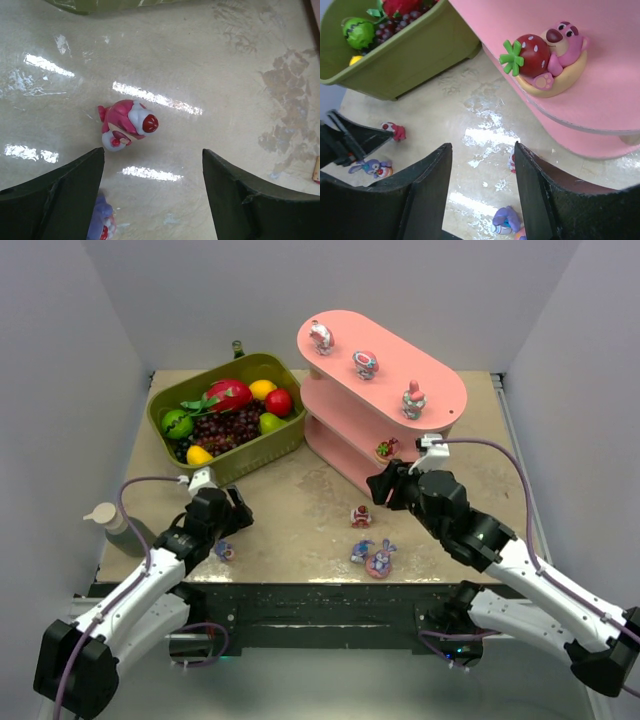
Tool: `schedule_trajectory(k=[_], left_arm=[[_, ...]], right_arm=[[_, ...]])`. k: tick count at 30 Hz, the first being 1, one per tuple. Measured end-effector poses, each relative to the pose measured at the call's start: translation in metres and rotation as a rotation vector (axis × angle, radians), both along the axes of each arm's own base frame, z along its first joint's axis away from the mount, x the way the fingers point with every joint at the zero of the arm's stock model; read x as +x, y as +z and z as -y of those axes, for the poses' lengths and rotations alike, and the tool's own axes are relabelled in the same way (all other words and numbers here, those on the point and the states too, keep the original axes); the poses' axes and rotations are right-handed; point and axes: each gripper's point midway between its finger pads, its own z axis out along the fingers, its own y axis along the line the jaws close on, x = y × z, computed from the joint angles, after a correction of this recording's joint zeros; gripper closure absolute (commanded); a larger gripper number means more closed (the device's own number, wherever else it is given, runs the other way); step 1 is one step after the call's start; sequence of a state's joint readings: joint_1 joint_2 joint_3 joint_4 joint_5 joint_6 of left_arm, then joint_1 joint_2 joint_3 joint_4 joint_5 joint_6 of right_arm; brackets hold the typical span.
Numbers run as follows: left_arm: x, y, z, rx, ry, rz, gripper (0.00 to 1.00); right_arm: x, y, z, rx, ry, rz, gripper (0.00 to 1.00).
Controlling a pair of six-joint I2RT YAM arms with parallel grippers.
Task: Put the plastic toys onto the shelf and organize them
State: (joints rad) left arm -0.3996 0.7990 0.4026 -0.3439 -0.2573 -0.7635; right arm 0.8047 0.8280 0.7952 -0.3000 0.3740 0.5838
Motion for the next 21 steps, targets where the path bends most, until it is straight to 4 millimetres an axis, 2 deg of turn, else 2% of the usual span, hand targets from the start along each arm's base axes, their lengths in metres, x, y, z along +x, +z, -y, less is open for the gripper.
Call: schedule_trajectory(k=[7,21], left_arm=[[0.007,-0.024,-0.003,0.045,0.012,-0.024,0.29],[0.021,-0.016,-0.021,0.155,0.045,0.043,0.32]], right_arm=[[-0.007,0.014,0.002,0.025,0.031,0.037,0.43],[-0.006,0.006,0.000,-0.001,0.035,0.021,0.43]])
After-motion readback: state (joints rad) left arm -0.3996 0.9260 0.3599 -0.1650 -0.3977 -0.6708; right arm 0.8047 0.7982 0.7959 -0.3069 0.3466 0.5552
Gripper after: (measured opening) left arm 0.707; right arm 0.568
